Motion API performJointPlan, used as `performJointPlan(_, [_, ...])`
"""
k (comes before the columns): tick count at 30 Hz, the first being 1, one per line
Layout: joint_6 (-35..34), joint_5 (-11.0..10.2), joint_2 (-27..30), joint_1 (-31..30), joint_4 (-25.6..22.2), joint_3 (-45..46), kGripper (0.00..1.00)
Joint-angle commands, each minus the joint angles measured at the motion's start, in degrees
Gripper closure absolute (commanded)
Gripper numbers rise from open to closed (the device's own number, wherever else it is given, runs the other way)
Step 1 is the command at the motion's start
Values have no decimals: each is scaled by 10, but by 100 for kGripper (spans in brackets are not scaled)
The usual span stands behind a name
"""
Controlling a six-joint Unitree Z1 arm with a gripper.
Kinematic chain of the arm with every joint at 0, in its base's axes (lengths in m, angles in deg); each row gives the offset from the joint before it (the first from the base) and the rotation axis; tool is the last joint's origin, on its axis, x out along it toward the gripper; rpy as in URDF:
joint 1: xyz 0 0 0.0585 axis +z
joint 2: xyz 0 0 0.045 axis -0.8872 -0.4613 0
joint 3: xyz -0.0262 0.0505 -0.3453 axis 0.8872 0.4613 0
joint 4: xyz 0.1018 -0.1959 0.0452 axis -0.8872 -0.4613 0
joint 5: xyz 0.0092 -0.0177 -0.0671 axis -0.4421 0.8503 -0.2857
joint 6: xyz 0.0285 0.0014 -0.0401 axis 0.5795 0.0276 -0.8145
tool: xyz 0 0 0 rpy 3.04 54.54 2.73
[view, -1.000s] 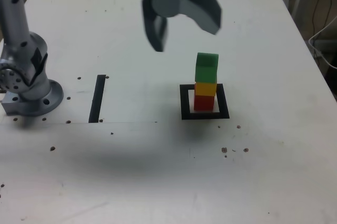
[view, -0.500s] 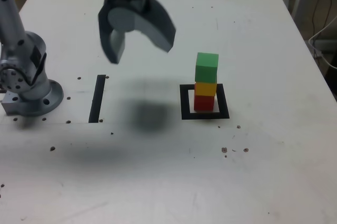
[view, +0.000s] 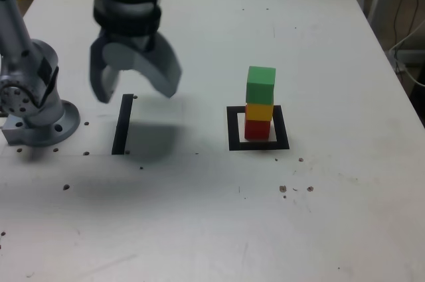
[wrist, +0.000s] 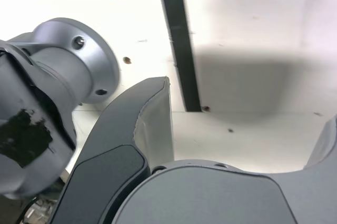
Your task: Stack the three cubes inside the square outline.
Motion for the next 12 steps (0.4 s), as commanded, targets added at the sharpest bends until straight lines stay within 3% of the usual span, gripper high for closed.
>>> performJointPlan(1, [-7,0,8,0,4,16,1])
performJointPlan(12, [-64,-14,31,-39,33,60,1])
